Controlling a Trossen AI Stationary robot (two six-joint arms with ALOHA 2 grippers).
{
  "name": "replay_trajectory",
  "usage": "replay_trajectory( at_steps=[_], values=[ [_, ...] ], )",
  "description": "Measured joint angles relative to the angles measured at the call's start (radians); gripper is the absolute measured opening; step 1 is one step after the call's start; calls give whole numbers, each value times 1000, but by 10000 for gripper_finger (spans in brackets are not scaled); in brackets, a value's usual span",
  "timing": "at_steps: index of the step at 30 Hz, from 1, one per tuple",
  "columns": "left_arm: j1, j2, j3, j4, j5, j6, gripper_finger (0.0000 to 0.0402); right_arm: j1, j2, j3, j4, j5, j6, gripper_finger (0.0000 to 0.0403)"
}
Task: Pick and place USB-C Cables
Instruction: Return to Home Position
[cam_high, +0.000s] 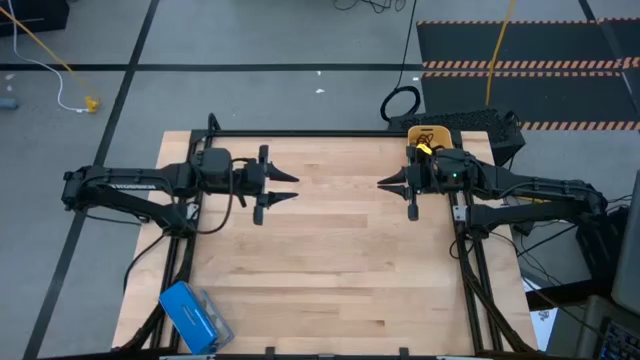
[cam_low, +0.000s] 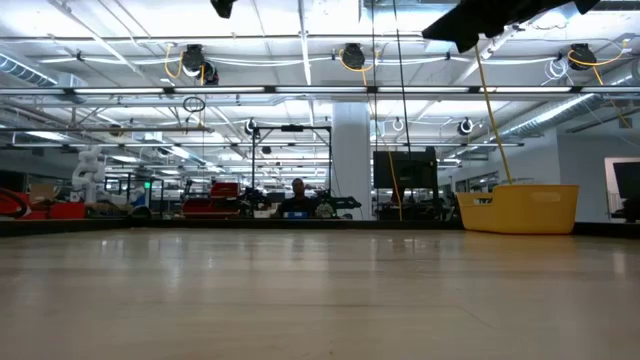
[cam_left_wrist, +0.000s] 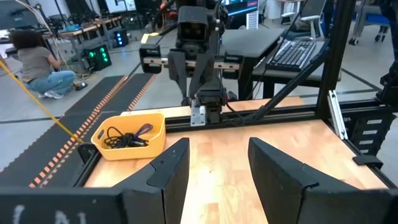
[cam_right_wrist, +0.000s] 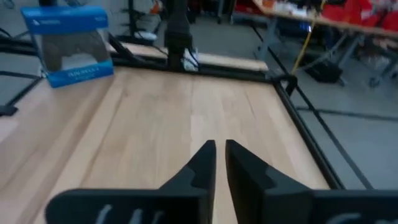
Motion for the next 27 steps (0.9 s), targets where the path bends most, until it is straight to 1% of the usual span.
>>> replay_trajectory(
  at_steps=[5,9,15,23,25,27],
  values=[
    [0,-70,-53,3,-20,2,168,29,-7,0,13,5,-35,4],
    [3,-140,-95,9,-35,4,157,31,-9,0,17,6,-41,3],
    [4,-240,-152,3,-43,2,96,31,-9,0,35,7,-62,1],
    [4,-324,-210,3,-43,3,20,30,-9,0,63,7,-66,0],
    [4,-340,-221,4,-43,3,7,30,-9,0,63,4,-65,0],
    [4,-355,-234,-2,-43,3,5,30,-9,0,63,-22,-51,0]
  ],
)
